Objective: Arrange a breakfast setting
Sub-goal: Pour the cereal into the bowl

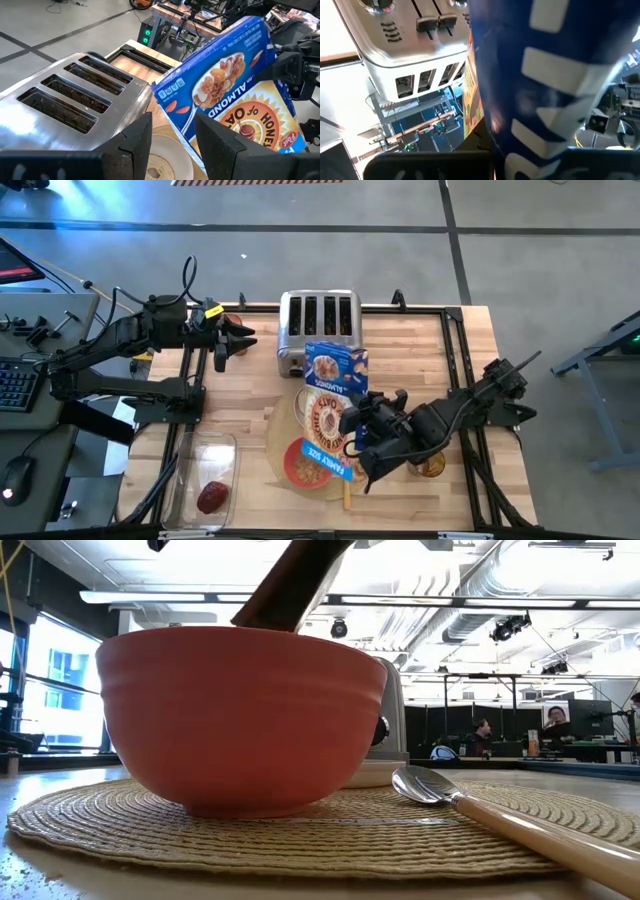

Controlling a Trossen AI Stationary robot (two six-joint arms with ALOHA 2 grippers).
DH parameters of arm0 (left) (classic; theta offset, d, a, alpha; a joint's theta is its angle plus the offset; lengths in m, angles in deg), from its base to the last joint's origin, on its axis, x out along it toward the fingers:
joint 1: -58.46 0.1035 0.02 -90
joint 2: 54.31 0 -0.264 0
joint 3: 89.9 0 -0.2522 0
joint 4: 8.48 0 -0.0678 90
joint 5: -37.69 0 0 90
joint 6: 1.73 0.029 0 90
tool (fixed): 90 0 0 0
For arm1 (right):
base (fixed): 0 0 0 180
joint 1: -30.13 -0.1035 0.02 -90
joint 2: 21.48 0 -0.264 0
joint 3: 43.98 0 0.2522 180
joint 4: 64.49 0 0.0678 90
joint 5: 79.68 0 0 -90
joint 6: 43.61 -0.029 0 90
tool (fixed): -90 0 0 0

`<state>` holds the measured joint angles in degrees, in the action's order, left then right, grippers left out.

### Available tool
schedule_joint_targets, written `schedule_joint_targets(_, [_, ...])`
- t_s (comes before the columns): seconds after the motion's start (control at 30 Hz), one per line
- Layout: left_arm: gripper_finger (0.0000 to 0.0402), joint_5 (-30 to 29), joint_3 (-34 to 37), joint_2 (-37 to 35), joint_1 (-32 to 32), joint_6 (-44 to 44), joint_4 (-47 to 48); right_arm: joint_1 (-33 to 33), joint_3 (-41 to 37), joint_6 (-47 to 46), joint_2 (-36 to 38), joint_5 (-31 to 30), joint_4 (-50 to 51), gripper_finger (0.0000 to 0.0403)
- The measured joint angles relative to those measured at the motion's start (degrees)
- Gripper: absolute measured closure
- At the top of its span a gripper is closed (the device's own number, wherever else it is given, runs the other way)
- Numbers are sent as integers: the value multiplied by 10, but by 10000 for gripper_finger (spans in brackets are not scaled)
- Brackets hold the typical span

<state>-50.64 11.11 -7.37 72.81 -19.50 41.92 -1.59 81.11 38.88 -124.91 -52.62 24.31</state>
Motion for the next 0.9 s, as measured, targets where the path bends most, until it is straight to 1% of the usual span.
schedule_joint_targets(0.17, [264, 0, 0, 0, 0, 0, 0, -1, 0, 0, -1, -7, 0, 403])
schedule_joint_targets(0.3, [264, 0, 0, 0, 0, 0, 0, -1, 0, 0, -1, 12, -4, 403])
schedule_joint_targets(0.47, [264, 0, 0, 0, 0, 0, 0, 0, 0, -1, -1, -24, -1, 403])
schedule_joint_targets(0.63, [264, 0, 0, 0, 0, 0, 0, 1, 0, 6, -1, 13, 0, 403])
schedule_joint_targets(0.67, [264, 0, 0, 0, 0, 0, 0, 1, 0, 11, -1, 14, -1, 403])
schedule_joint_targets(0.8, [264, 0, 0, 0, 0, 0, 0, 2, 0, 17, -1, -20, -2, 403])
schedule_joint_targets(0.9, [264, 0, 0, 0, 0, 0, 0, 4, 0, 12, -3, 2, -5, 403])
